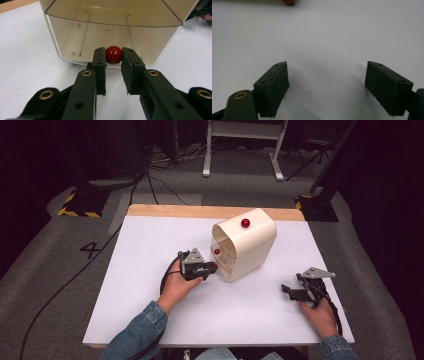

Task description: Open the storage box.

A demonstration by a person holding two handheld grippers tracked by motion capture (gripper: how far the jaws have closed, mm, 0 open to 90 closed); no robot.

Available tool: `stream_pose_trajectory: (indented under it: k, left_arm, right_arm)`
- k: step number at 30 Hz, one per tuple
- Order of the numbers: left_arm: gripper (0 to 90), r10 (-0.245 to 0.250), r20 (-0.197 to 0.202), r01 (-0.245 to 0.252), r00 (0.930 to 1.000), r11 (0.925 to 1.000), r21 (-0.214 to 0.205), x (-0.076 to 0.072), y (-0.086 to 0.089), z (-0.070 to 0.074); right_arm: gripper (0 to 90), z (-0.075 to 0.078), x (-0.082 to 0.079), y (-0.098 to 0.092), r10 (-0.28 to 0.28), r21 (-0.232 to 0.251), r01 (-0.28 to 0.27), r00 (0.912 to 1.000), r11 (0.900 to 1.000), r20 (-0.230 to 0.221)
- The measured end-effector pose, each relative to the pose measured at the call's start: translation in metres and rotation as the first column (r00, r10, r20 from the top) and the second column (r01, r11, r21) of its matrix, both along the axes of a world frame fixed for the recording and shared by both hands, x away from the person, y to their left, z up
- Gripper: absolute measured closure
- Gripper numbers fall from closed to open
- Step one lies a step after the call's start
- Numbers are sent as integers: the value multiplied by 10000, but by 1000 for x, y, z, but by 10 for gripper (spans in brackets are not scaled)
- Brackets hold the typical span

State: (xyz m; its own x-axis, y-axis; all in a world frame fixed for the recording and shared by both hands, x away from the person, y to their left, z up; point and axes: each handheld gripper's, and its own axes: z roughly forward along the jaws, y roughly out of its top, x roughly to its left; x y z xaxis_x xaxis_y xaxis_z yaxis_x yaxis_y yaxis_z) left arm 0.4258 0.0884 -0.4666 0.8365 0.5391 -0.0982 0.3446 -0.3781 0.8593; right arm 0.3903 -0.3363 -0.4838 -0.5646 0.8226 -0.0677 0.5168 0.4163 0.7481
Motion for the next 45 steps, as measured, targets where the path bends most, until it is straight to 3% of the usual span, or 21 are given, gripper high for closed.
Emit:
stream_pose_trajectory:
  k: [14, 25, 37, 39, 45]
  left_arm:
    - [737, 251, 10, -251, 9997, 9995, 197, -24, 30, 6]
    - [738, 429, -43, -429, 9991, 9990, 79, -43, 54, 7]
    - [734, 491, -332, -488, 9982, 9988, 98, -46, 59, 2]
    - [666, 428, -415, -426, 9982, 9991, 72, -45, 60, 1]
    - [573, 426, -600, -409, 9973, 9987, 298, -47, 64, 1]
  right_arm:
    - [196, 0, 0, 0, -1, -14, 1, 10000, 10000, 21]
    - [201, 0, 1, -1, 27, 93, -26, 9999, 10000, -100]
    - [203, 0, 2, -2, 42, 136, -40, 9999, 9999, -156]
    - [203, 0, 2, -1, 37, 128, -35, 9999, 9999, -149]
    - [203, 0, 2, -1, 38, 133, -36, 9999, 9999, -150]
